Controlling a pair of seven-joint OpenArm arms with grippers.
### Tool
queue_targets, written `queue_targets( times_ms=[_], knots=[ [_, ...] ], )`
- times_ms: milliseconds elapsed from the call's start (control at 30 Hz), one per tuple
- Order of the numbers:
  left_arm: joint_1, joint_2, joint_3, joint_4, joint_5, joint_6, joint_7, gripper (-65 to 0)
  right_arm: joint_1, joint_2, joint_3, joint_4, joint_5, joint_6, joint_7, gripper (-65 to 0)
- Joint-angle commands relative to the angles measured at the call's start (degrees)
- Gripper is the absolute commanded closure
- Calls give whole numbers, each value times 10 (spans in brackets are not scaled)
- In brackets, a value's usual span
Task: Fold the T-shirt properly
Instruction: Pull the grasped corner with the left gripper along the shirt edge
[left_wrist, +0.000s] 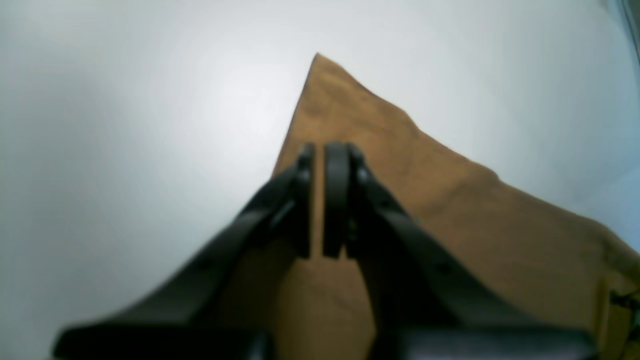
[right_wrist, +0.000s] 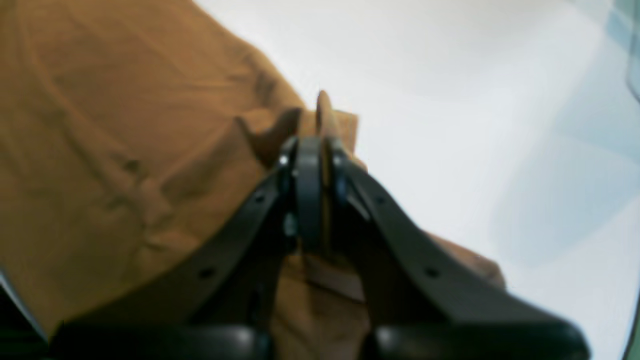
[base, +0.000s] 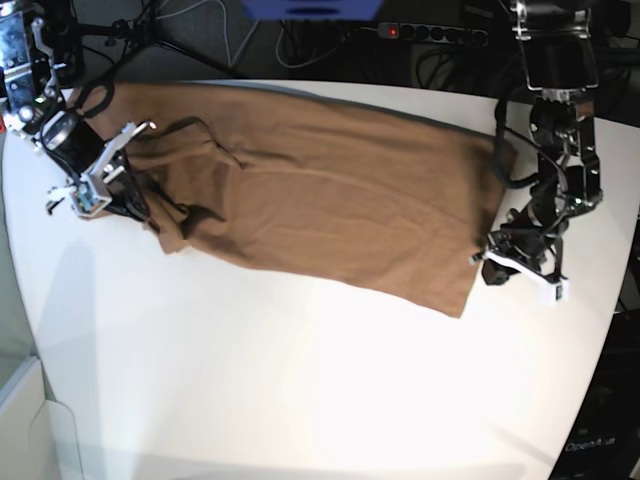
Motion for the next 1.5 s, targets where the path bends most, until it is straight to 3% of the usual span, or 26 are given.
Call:
queue_targets(
  times_ms=[0, 67, 200, 267, 400, 600, 867, 1167, 1233, 1367, 1467],
  knots=[
    [-15, -7, -6, -5, -7, -4, -9, -36, 4, 10, 7, 9, 7, -5, 16, -28],
    [-41, -7, -14, -31, -6, -4, -5, -81, 5, 10, 7, 8, 7, -5, 16, -28],
    [-81, -7, -14, -88, -8, -5, -9, -259, 13, 10, 7, 8, 7, -5, 13, -28],
    [-103, -7, -13, -106, -5, -22, -10, -311, 15, 10, 7, 7, 7, -5, 12, -28],
    [-160, -4, -10, -171, -3, -86, -10, -315, 16, 10, 7, 7, 7, -6, 12, -29],
    [-250, 6, -11, -343, 35, -96, -44, -318, 16, 11, 14, 7, 7, -6, 11, -32],
    [-250, 33, -9, -369, 77, -97, -66, -316, 16, 11, 35, 8, 7, -6, 11, -33],
    [-236, 38, 66, -372, 74, -98, -66, -312, 28, 11, 34, 7, 7, -6, 11, -33],
    [-229, 38, 64, -372, 73, -115, -66, -269, 29, 11, 34, 7, 7, -6, 11, -35],
    [-229, 37, 64, -372, 73, -140, -66, -16, 30, 11, 34, 7, 7, -6, 3, -35],
    [-228, 34, 64, -372, 73, -144, -66, -36, 45, 11, 33, 9, 7, -5, -27, -29]
  ],
)
